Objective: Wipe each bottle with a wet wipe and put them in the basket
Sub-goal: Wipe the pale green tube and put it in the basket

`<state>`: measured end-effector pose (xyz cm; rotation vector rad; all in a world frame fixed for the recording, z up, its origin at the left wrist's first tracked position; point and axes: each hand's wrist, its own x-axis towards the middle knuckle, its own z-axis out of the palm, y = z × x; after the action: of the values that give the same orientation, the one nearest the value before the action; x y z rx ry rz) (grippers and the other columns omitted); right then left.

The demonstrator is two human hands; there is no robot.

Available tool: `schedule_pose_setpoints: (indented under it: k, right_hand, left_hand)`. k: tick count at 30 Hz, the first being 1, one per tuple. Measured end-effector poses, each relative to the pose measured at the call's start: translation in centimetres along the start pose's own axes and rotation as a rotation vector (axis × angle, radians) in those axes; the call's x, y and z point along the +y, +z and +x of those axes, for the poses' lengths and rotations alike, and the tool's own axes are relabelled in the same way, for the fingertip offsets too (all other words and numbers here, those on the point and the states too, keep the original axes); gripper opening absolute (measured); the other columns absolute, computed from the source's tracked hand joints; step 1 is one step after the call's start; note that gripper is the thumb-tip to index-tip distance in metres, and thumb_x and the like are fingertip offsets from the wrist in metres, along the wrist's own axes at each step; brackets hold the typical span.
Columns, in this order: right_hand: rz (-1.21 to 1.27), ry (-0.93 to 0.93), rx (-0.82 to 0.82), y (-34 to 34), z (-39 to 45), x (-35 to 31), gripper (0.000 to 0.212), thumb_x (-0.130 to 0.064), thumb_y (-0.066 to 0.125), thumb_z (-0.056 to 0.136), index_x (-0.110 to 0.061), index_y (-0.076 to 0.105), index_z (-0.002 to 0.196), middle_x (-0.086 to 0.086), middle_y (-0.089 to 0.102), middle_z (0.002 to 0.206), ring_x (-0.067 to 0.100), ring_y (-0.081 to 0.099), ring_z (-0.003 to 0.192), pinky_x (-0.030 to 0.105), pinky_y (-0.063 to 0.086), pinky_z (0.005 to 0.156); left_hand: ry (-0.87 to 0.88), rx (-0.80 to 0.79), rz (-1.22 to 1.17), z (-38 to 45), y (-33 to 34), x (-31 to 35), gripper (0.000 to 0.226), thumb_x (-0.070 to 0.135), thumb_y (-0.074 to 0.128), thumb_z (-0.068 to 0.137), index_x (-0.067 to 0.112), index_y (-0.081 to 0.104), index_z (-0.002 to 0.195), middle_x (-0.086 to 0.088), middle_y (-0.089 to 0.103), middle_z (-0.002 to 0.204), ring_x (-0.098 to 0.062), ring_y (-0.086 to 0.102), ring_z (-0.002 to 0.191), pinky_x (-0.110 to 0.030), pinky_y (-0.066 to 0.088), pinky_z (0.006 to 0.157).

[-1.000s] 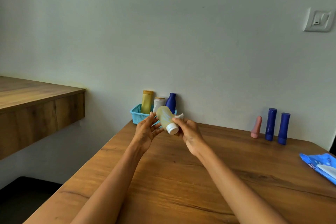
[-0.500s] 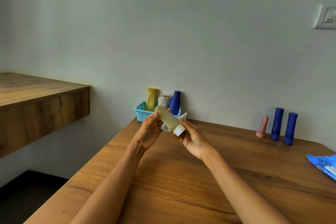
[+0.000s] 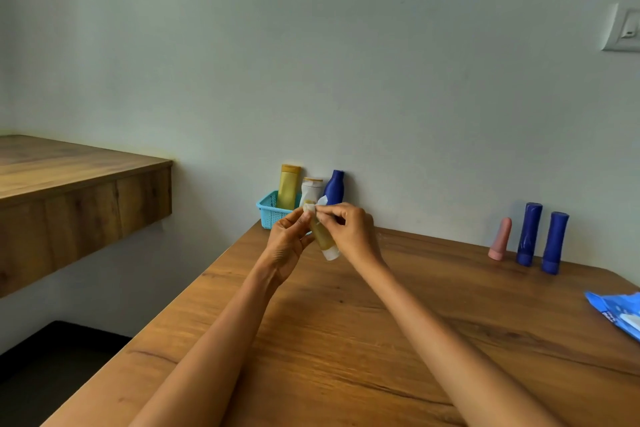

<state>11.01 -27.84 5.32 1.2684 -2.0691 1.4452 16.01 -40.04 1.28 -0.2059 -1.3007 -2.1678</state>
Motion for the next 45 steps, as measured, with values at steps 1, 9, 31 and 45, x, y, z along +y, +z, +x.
schedule_pose_setpoints:
  k: [1, 9, 31, 45]
  right_hand:
    - [-0.013, -0.035, 0.016, 0.1, -0.3, -0.1, 0.024, -0.02, 0.066, 0.085, -0.011, 0.07, 0.106, 0.002, 0.069, 0.105, 0.009, 0.062, 0.093, 0.007, 0.043, 0.073]
    - [-0.094, 0.052, 0.159, -1.1, 1.7, -0.6, 0.026, -0.031, 0.066, 0.085, -0.019, 0.07, 0.108, 0.005, 0.068, 0.107, 0.017, 0.06, 0.097, 0.019, 0.041, 0.071]
    - [-0.114, -0.103, 0.141, -1.8, 0.1, -0.9, 0.019, -0.03, 0.067, 0.084, -0.021, 0.072, 0.1, -0.002, 0.068, 0.095, 0.01, 0.051, 0.088, 0.021, 0.042, 0.069]
    - [-0.275, -0.073, 0.211, -1.6, -0.8, -0.7, 0.019, -0.031, 0.068, 0.082, -0.018, 0.073, 0.095, 0.002, 0.07, 0.089, 0.018, 0.055, 0.086, 0.027, 0.042, 0.067]
  left_hand:
    - [0.004, 0.002, -0.011, 0.0, -0.1, 0.1, 0.021, 0.022, 0.067, 0.074, 0.016, 0.075, 0.093, -0.004, 0.073, 0.091, -0.013, 0.07, 0.085, -0.026, 0.057, 0.07]
    - [-0.063, -0.07, -0.004, 0.2, 1.2, -0.5, 0.022, 0.023, 0.058, 0.084, 0.017, 0.076, 0.096, -0.004, 0.073, 0.097, -0.015, 0.069, 0.092, -0.029, 0.056, 0.074]
    - [-0.103, -0.13, -0.023, -0.1, 1.8, -0.4, 0.027, 0.022, 0.056, 0.084, 0.009, 0.064, 0.105, -0.004, 0.073, 0.095, -0.014, 0.069, 0.089, -0.027, 0.056, 0.077]
    - [-0.07, -0.08, -0.087, 0.0, 1.4, -0.2, 0.023, 0.02, 0.056, 0.083, 0.009, 0.067, 0.1, -0.006, 0.073, 0.094, -0.015, 0.07, 0.087, -0.027, 0.057, 0.076]
